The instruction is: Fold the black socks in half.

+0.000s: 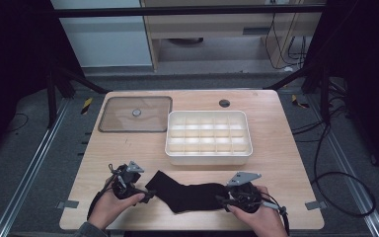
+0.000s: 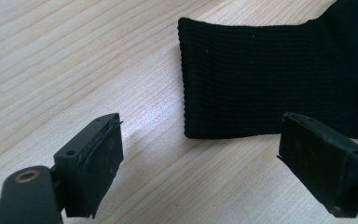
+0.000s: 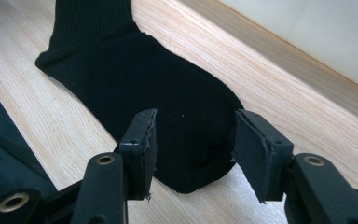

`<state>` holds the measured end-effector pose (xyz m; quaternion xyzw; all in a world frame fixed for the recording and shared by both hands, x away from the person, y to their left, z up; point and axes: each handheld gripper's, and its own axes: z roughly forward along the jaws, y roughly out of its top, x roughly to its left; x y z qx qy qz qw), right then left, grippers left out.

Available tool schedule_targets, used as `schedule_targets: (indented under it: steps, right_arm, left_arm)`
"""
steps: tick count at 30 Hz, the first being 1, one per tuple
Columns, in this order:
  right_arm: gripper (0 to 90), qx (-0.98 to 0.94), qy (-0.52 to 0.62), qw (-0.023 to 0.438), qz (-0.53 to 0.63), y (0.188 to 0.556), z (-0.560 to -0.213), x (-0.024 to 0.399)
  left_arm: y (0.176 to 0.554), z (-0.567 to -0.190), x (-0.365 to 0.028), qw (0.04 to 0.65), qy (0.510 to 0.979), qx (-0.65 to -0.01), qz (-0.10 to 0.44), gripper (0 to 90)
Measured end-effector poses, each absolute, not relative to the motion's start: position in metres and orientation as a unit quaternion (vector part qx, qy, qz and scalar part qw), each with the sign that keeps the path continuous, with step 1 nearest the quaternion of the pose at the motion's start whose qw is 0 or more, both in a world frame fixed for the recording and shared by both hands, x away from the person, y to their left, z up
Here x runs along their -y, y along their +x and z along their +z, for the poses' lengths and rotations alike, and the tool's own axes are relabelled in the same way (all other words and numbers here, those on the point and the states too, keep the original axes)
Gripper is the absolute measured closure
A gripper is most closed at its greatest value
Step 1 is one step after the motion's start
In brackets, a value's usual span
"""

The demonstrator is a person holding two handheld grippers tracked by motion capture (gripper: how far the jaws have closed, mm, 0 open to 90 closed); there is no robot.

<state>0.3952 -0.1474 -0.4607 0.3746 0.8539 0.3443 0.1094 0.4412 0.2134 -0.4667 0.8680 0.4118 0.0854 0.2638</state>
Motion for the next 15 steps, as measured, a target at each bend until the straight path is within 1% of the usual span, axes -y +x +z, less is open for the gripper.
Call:
schedule_targets:
  steps: [1, 2, 3, 4, 7, 10, 11, 15]
  right_arm:
    - [52.4, -0.855, 0.373, 0.111, 0.342, 0.395, -0.462, 0.147]
    - [52.4, -0.855, 0.373, 0.111, 0.342, 0.395, -0.462, 0.147]
    - [55.3, -0.856, 0.372, 0.110, 0.341, 0.396, -0.463, 0.147]
    - [55.3, -0.856, 0.372, 0.110, 0.341, 0.396, -0.463, 0.147]
    - [59.0, -0.857, 0.372, 0.115, 0.338, 0.396, -0.464, 0.149]
    - [59.8, -0.856, 0.375, 0.116, 0.337, 0.396, -0.465, 0.151]
    - [59.9, -0.856, 0.377, 0.116, 0.335, 0.397, -0.465, 0.152]
    - [60.1, -0.856, 0.382, 0.113, 0.330, 0.396, -0.468, 0.154]
  left_arm:
    - [0.442, -0.468, -0.211, 0.264, 0.869, -0.410, 0.083, 14.3]
    - [0.442, -0.468, -0.211, 0.264, 0.869, -0.410, 0.083, 14.6]
    - [0.444, -0.468, -0.209, 0.263, 0.870, -0.409, 0.084, 15.8]
    - [0.444, -0.468, -0.209, 0.263, 0.870, -0.409, 0.084, 16.9]
    - [0.451, -0.467, -0.205, 0.260, 0.871, -0.409, 0.084, 21.6]
    - [0.455, -0.468, -0.204, 0.258, 0.871, -0.410, 0.082, 25.3]
    - [0.457, -0.469, -0.203, 0.258, 0.871, -0.411, 0.081, 25.3]
    - [0.460, -0.469, -0.197, 0.255, 0.872, -0.411, 0.077, 31.5]
